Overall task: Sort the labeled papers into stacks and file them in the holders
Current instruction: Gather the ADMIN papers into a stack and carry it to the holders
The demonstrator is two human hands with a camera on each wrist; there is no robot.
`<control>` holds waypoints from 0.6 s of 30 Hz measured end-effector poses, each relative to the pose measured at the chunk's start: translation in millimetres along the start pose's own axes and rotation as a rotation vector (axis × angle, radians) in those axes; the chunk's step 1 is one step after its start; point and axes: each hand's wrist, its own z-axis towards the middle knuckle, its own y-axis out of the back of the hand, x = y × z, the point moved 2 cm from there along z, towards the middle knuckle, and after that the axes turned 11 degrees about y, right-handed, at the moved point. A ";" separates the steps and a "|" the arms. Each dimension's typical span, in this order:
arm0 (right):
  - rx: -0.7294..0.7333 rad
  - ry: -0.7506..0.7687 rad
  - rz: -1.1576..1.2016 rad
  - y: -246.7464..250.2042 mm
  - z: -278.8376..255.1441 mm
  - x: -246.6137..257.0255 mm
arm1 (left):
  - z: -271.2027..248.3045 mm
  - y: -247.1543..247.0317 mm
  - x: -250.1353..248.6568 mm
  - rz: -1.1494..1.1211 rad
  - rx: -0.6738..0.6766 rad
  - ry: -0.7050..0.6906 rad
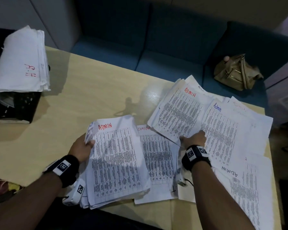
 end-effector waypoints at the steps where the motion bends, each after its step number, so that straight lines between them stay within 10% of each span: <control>1: 0.011 -0.015 0.068 3.3 0.2 1.9 | -1.6 -0.5 -1.1 -0.014 0.002 0.007; 13: -0.084 0.143 0.607 45.4 -22.4 -8.7 | -1.4 2.8 -1.8 -0.058 0.080 0.051; 18: -0.008 0.244 0.233 63.7 -18.1 -28.0 | -3.1 4.2 -7.6 -0.070 0.078 0.078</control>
